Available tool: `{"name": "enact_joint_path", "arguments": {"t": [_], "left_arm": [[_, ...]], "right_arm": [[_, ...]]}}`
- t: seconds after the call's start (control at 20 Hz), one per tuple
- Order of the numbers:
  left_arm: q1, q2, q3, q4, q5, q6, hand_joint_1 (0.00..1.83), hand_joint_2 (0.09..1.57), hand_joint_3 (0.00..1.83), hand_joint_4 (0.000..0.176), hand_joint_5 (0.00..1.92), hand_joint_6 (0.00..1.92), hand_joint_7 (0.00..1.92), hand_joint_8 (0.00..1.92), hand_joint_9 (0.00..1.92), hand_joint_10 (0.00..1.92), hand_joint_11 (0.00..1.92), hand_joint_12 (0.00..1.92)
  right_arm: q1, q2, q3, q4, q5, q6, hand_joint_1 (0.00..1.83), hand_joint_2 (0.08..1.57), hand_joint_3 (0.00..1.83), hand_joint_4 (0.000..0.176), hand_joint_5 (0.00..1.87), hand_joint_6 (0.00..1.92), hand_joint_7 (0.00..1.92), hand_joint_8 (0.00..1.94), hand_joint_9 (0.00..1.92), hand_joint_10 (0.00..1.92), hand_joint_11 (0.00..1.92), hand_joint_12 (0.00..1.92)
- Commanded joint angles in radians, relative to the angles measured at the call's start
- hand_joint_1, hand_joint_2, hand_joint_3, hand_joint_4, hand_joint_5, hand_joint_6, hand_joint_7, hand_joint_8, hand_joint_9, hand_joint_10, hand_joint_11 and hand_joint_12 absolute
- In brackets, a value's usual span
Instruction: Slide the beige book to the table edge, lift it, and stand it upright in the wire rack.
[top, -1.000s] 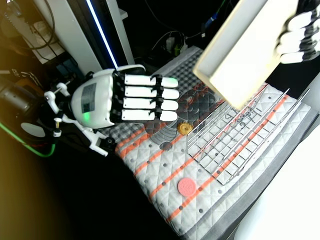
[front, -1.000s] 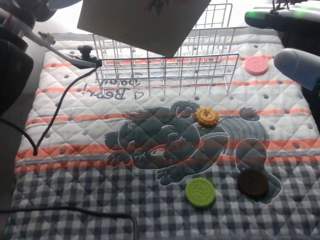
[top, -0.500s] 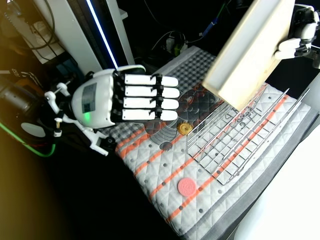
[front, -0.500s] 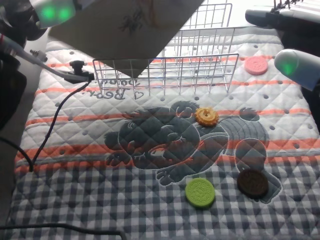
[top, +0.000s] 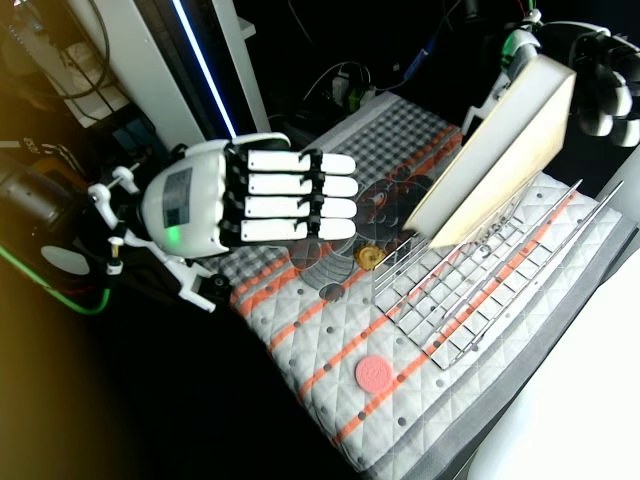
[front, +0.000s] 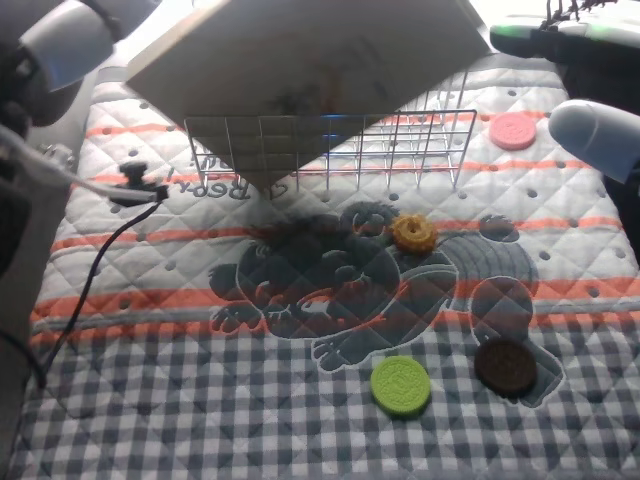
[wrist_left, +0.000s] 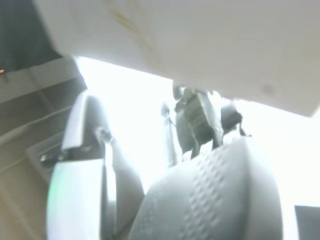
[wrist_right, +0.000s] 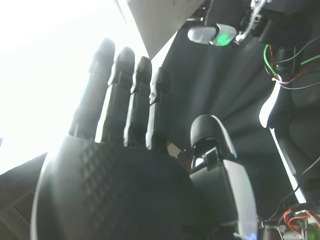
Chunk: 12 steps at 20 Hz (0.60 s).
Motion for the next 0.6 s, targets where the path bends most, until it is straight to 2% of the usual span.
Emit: {"name": "enact_joint_path", "arguments": {"t": [0.0,0.05,0.15,0.3,0.35,0.4,0.45,0.5,0.55], "left_arm": [[0.01,0.019,-0.008,0.005,-0.137,-0.009,0.81,1.03,0.0,0.176,0.01,0.0,0.09,0.0,0.13,0.0,0.0,0.37],[0.022,0.026,-0.017,0.001,-0.141,-0.006,0.82,1.01,0.0,0.176,0.0,0.0,0.05,0.0,0.05,0.0,0.0,0.19],[0.05,0.034,-0.036,-0.01,-0.158,-0.002,0.84,1.03,0.0,0.176,0.0,0.0,0.02,0.0,0.0,0.0,0.0,0.05],[0.073,0.045,-0.053,-0.004,-0.167,-0.007,0.78,1.02,0.0,0.176,0.0,0.0,0.05,0.01,0.03,0.01,0.01,0.05],[0.093,0.066,-0.079,0.005,-0.182,-0.007,0.69,1.03,0.01,0.176,0.0,0.0,0.05,0.01,0.03,0.01,0.0,0.05],[0.113,0.086,-0.104,0.014,-0.2,-0.004,0.37,1.08,0.02,0.176,0.0,0.0,0.0,0.0,0.0,0.0,0.0,0.0],[0.131,0.108,-0.13,0.024,-0.215,0.005,0.37,1.08,0.02,0.176,0.0,0.0,0.0,0.0,0.0,0.0,0.0,0.0],[0.155,0.135,-0.163,0.041,-0.232,0.015,0.16,1.09,0.02,0.176,0.0,0.0,0.01,0.0,0.0,0.0,0.02,0.01],[0.172,0.152,-0.183,0.052,-0.243,0.019,0.13,1.09,0.01,0.176,0.0,0.0,0.01,0.0,0.0,0.0,0.02,0.01]], "right_arm": [[0.004,-0.004,0.0,0.024,0.109,0.006,0.0,1.45,0.0,0.0,0.53,0.01,0.54,0.01,0.52,0.01,0.51,0.02],[0.004,-0.005,0.0,0.024,0.108,0.006,0.0,1.46,0.01,0.0,0.53,0.01,0.54,0.01,0.52,0.01,0.52,0.02],[0.004,-0.005,0.0,0.026,0.104,0.006,0.0,1.47,0.01,0.0,0.53,0.01,0.54,0.0,0.52,0.01,0.52,0.03],[0.004,-0.004,0.001,0.029,0.104,0.006,0.0,1.44,0.0,0.0,0.51,0.0,0.53,0.0,0.52,0.01,0.52,0.02],[0.005,0.0,0.001,0.029,0.104,0.006,0.0,1.46,0.0,0.0,0.51,0.0,0.52,0.0,0.5,0.0,0.5,0.01],[0.005,0.005,0.0,0.031,0.104,0.006,0.0,1.43,0.0,0.0,0.51,0.0,0.51,0.0,0.5,0.0,0.51,0.01],[0.005,0.01,-0.003,0.036,0.105,0.005,0.0,1.43,0.0,0.0,0.51,0.0,0.51,0.0,0.5,0.0,0.51,0.01],[0.005,0.018,-0.01,0.044,0.109,-0.003,0.0,1.44,0.0,0.0,0.5,0.0,0.51,0.0,0.49,0.0,0.5,0.01],[0.005,0.022,-0.017,0.05,0.116,-0.012,0.0,1.43,0.0,0.0,0.49,0.0,0.5,0.0,0.48,0.0,0.5,0.01]]}}
